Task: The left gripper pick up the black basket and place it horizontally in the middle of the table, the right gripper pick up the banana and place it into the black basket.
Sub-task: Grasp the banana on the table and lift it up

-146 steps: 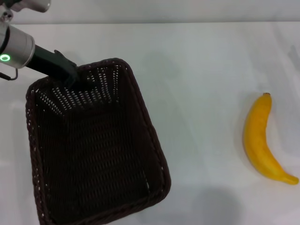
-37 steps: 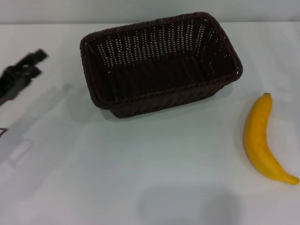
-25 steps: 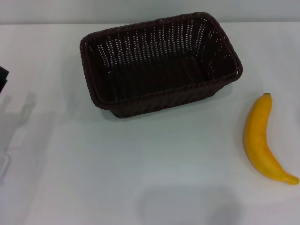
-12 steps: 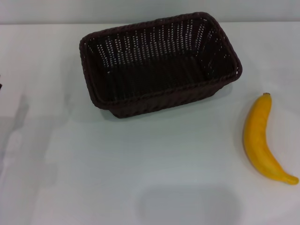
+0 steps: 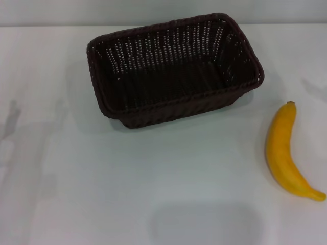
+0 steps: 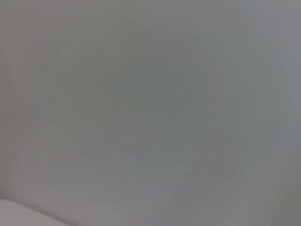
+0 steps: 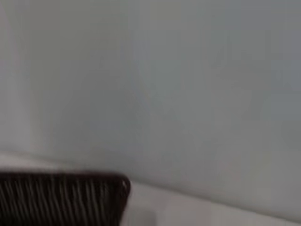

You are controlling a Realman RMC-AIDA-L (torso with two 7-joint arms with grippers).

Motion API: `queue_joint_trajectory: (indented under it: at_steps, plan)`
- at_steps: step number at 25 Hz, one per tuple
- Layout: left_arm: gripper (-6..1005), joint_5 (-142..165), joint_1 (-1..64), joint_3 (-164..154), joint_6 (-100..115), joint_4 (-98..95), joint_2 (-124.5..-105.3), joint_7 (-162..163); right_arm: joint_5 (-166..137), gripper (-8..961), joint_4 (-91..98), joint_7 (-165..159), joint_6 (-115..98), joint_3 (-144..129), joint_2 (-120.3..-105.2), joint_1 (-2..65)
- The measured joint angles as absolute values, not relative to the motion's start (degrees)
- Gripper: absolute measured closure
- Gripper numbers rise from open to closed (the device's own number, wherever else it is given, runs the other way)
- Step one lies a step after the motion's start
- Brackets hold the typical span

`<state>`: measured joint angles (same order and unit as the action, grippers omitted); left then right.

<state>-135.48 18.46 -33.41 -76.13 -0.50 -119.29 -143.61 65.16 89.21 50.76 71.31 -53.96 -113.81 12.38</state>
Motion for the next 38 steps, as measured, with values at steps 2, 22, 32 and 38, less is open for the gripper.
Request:
queue_joint_trajectory:
  at_steps: [2, 22, 32, 38]
  plan:
    - [179, -136.72, 19.15, -33.40, -74.36, -0.48, -119.33, -143.63, 57.78, 98, 97.62, 44.44, 71.99, -58.49, -114.72, 11.06]
    - [183, -141.80, 20.40, -33.40, -72.97, -0.46, -119.21, -143.70, 31.26, 149, 114.97, 12.67, 91.98, -94.68, -115.00, 16.92]
    - [183, -142.35, 22.30, -33.40, -72.76, -0.51, -119.17, -143.70, 24.70, 175, 109.02, 7.88, 90.56, -102.61, -115.11, 17.06]
    - [183, -142.55, 22.36, -33.40, -70.69, -2.49, -119.12, -143.59, 24.61, 190, 104.17, 6.08, 88.76, -104.42, -115.14, 17.05]
